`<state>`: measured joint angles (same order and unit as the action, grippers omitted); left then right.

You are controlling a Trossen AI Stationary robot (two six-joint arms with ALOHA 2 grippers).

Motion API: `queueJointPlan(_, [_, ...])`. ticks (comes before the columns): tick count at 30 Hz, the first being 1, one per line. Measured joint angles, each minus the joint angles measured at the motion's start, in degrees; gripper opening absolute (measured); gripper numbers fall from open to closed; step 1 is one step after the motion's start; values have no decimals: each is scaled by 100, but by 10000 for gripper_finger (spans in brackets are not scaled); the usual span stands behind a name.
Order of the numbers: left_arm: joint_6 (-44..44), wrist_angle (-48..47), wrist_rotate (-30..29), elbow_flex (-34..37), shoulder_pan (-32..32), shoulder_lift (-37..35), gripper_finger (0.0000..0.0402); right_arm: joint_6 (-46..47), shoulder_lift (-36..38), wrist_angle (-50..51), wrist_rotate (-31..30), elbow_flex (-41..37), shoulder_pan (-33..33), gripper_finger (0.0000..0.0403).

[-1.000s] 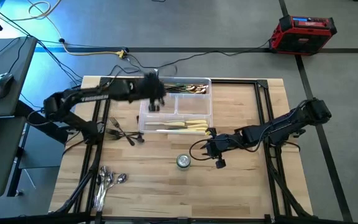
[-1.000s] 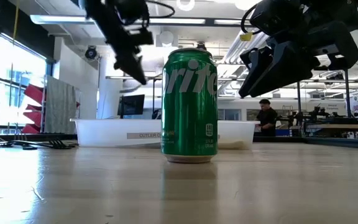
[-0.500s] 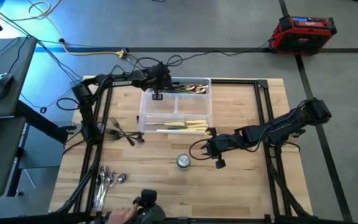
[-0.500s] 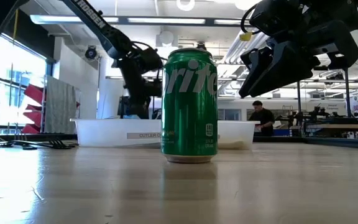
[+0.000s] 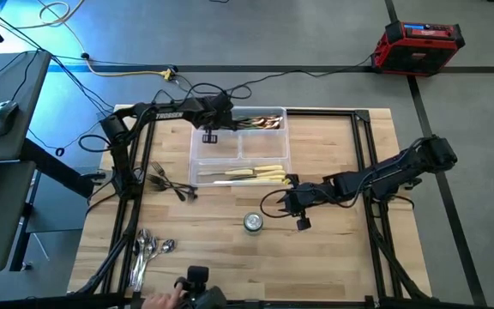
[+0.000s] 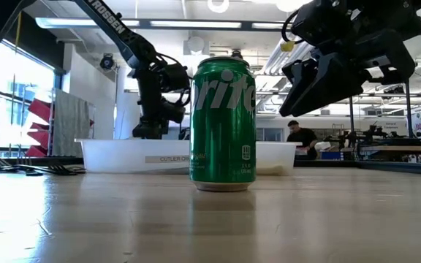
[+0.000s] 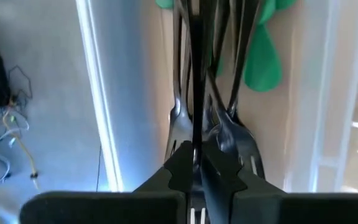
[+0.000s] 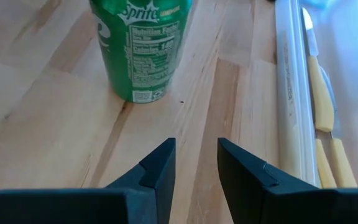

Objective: Sort silverware
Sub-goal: Put the black fork into the silverware tray, then adjust the silverware tray

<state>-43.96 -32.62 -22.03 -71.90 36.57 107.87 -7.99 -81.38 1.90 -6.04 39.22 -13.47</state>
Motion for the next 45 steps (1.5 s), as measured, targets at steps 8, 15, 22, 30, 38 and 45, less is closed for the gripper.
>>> queueJointPlan(8, [10,31,-335,7,-157,-322,69,2,2,12,2,0,0,103])
queueJointPlan(15, [1011,-698,-791,4,-414,-1176,97,24,2,61,2,0,0,103])
queueJointPlan(22, [3635,-3097,135,393,-652,-2095,76,211,2,240,4,0,-1,103])
queueJointPlan(30, [4847,-2906,812,1935,-716,-2503,39,194,2,284,4,0,-11,103])
queueJointPlan(38, [4934,-1029,1190,2731,-687,-2490,3,45,2,89,4,0,-2,103])
queueJointPlan(45, [4862,248,1076,2741,-340,-2490,0,48,2,71,4,0,-2,103])
